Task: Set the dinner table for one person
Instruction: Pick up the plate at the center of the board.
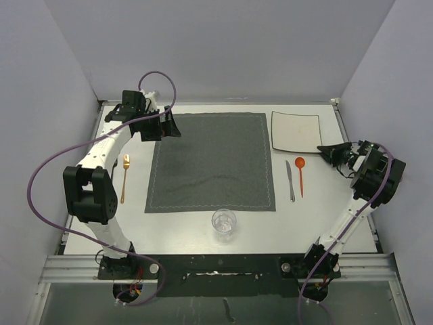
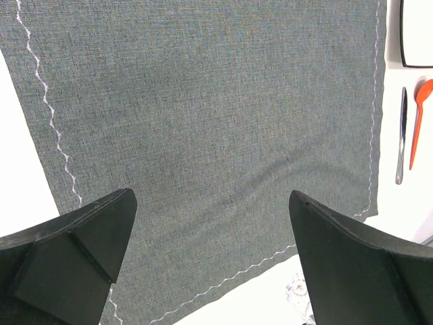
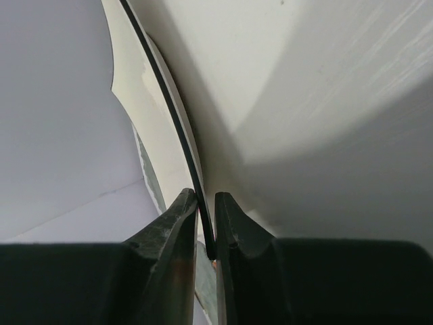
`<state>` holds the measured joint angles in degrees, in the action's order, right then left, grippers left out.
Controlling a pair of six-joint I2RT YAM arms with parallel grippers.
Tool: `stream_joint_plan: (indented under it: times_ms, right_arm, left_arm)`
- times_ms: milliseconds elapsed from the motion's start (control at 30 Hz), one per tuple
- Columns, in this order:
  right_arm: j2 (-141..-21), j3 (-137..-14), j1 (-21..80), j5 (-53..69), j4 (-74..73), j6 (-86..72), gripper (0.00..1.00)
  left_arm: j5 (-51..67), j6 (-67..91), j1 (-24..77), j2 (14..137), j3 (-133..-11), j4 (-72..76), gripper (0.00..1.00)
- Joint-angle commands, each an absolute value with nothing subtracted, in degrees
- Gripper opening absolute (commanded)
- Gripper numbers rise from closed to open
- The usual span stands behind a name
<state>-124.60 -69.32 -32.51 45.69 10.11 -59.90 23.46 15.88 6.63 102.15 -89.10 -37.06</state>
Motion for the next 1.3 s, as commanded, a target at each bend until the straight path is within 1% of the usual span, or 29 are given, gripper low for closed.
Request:
stream_joint_plan:
  times_ms: [0,333,533,1067,1267]
  right_arm:
    - [-118.79,-68.83,-34.77,43.99,6.14,-64.72,0.0]
    - [-113.37,-70.92,-34.77,45.56,7.05,-66.65,0.0]
    - [-111.96,-69.13,-34.78,47.4,14.19,-70.48,0.0]
    - [-112.3,-64.96,-34.7,50.46,25.1,-75.21,0.0]
    - [-111.94,-63.72,-34.63,51.13,26.6,-75.32,0.0]
  left_arm:
    - [24.87,15.91,6.33,101.48,-90.53,-34.96,0.98]
    - [25.4,16.08,6.32,101.34,-90.27,-34.75,0.98]
    - [25.73,16.08,6.33,101.2,-90.07,-34.64,0.98]
    - [26.19,16.26,6.33,101.33,-89.91,-34.5,0.98]
    - [26.32,16.33,6.33,101.33,-90.0,-34.46,0.98]
